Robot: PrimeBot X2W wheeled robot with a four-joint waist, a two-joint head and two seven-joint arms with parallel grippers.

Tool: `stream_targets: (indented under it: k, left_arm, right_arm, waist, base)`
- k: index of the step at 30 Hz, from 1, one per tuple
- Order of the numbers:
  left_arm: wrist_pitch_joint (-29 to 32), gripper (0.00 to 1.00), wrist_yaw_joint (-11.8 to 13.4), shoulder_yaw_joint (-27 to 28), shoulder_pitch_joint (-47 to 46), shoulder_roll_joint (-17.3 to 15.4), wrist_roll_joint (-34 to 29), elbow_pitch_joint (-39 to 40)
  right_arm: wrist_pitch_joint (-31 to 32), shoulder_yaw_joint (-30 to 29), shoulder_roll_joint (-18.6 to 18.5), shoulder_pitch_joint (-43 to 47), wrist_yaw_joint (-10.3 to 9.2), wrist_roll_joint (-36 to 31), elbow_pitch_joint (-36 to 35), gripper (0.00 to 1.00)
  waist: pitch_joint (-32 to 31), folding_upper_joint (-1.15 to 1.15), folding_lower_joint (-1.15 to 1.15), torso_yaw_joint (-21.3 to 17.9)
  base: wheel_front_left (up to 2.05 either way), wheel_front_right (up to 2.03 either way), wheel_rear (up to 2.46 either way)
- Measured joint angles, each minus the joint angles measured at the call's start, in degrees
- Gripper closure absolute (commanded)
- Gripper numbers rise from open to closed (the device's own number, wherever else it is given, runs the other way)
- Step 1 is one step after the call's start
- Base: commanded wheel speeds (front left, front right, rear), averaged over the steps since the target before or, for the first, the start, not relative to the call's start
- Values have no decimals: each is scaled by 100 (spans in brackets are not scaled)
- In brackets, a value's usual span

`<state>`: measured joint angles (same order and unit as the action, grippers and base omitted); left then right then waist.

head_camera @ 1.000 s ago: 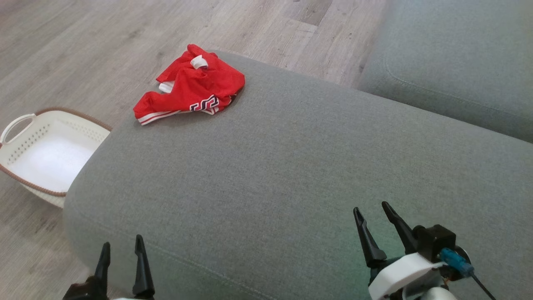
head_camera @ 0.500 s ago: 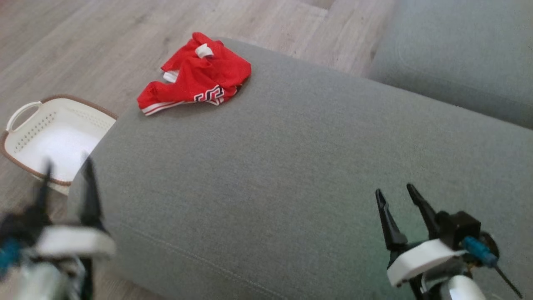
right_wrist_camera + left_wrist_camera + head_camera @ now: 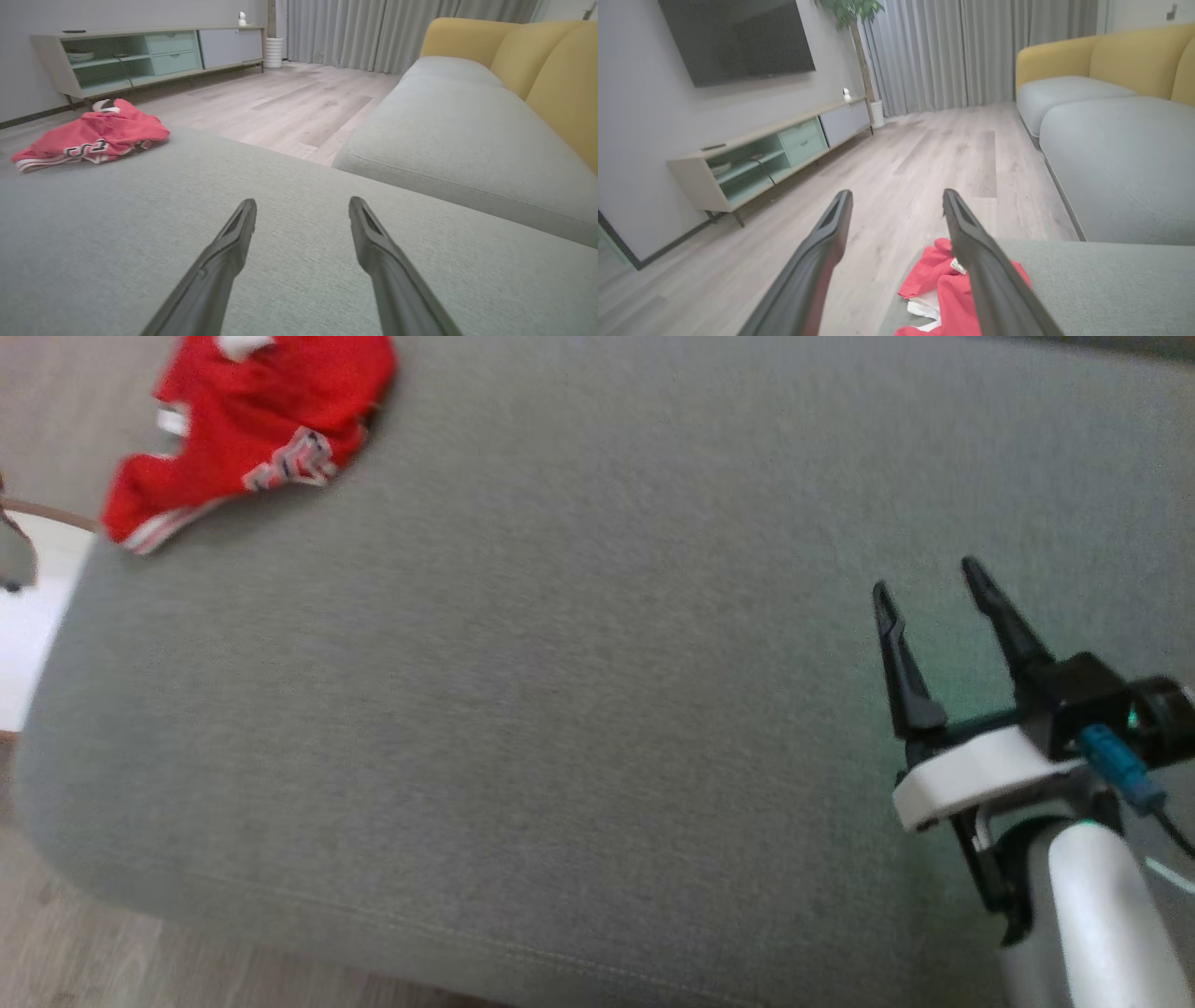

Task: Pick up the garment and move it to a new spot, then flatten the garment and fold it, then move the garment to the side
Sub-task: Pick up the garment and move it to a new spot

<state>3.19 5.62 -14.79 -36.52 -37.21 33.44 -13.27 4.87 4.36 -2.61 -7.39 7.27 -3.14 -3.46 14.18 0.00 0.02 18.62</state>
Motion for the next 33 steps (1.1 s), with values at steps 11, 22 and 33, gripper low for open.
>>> stream_targets:
  k: [11, 22, 33]
  left_arm:
    - [925, 0, -415, -214, -1362, 338, 323, -2797]
    - [982, 100, -851, -154, -1943, 642, 703, -3980]
    - [400, 100, -1082, -527, -2082, 483, 250, -4265]
  right_arm:
    - [478, -97, -13, -283, 0, -460, -956, 0]
    - [503, -137, -14, -286, 0, -494, -1087, 0]
    - [214, -92, -14, -291, 0, -148, -578, 0]
  waist:
    - [1550, 0, 0, -747]
    - [2186, 0, -1, -1028]
    - [1504, 0, -2, -1031]
  base:
    - [0, 0, 0]
    - [0, 0, 0]
    - [0, 0, 0]
